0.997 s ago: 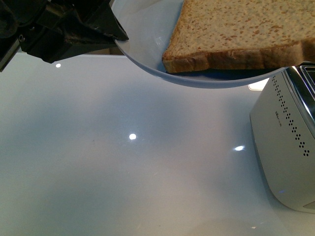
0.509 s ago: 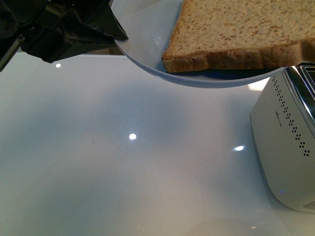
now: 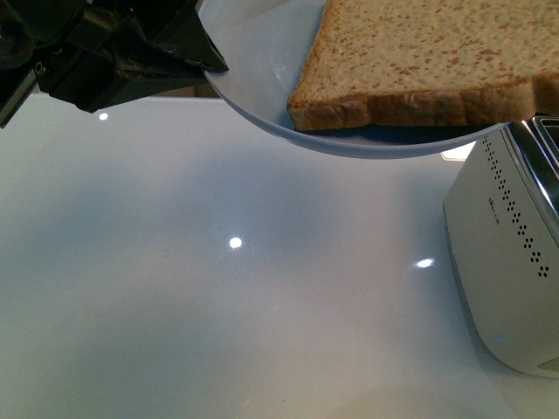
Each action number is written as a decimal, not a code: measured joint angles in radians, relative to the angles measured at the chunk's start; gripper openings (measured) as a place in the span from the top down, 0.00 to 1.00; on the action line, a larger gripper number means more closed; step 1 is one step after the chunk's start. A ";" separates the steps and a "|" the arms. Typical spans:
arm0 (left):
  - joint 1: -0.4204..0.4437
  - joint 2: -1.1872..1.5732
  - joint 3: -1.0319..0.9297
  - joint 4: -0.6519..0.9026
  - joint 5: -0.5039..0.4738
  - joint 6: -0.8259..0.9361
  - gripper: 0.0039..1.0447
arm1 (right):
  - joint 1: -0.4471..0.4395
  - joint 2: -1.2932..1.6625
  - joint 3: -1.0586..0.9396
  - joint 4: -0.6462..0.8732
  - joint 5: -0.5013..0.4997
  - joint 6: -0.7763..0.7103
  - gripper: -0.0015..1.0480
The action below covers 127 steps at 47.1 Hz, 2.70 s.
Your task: Left arm holds plate, right arm toasts bread
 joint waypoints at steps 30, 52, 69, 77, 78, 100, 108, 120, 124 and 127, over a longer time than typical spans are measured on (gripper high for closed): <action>0.000 0.000 0.000 0.000 0.002 0.000 0.97 | 0.246 0.449 0.229 0.230 -0.050 0.454 0.08; 0.000 0.000 0.000 0.000 0.003 0.000 0.97 | 0.341 0.655 0.315 0.435 -0.208 0.847 0.08; 0.000 0.000 0.000 0.000 0.003 0.000 0.97 | 0.386 0.744 0.317 0.507 -0.212 0.944 0.08; 0.000 0.000 0.000 0.000 0.003 0.000 0.97 | 0.393 0.757 0.321 0.521 -0.215 0.978 0.09; 0.000 0.000 0.000 0.000 0.003 0.000 0.97 | 0.394 0.758 0.321 0.523 -0.215 0.982 0.10; 0.000 0.000 0.000 0.000 0.003 0.000 0.97 | 0.402 0.766 0.322 0.526 -0.219 1.019 0.70; 0.000 0.000 0.000 0.000 0.002 0.000 0.97 | 0.402 0.765 0.322 0.525 -0.220 1.021 0.91; 0.000 0.000 0.000 0.000 0.003 0.000 0.97 | 0.400 0.744 0.325 0.510 -0.225 1.021 0.97; 0.000 0.000 0.000 0.000 0.003 0.000 0.97 | 0.396 0.729 0.329 0.498 -0.227 1.020 0.97; 0.000 0.000 0.000 0.000 0.003 -0.001 0.97 | 0.390 0.713 0.340 0.486 -0.230 1.018 0.97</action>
